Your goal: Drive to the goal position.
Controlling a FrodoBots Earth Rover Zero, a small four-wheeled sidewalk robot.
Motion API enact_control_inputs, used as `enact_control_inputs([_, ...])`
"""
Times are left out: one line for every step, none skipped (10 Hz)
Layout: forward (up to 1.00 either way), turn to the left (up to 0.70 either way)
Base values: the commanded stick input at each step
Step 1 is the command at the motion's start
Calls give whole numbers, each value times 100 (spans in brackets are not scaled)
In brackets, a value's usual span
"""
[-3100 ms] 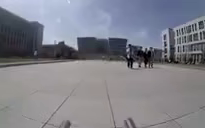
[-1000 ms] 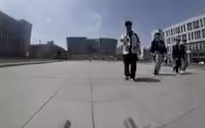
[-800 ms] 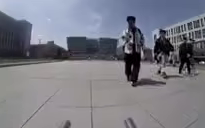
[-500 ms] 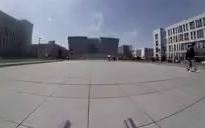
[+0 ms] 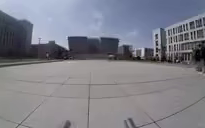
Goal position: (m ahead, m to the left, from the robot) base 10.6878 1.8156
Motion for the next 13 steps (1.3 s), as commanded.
enact_control_inputs([59,0])
enact_control_inputs([85,0])
enact_control_inputs([85,0])
enact_control_inputs([85,0])
enact_control_inputs([85,0])
enact_control_inputs([85,7])
enact_control_inputs([85,25])
enact_control_inputs([85,19])
enact_control_inputs([85,0])
enact_control_inputs([85,0])
enact_control_inputs([85,0])
enact_control_inputs([85,0])
enact_control_inputs([85,0])
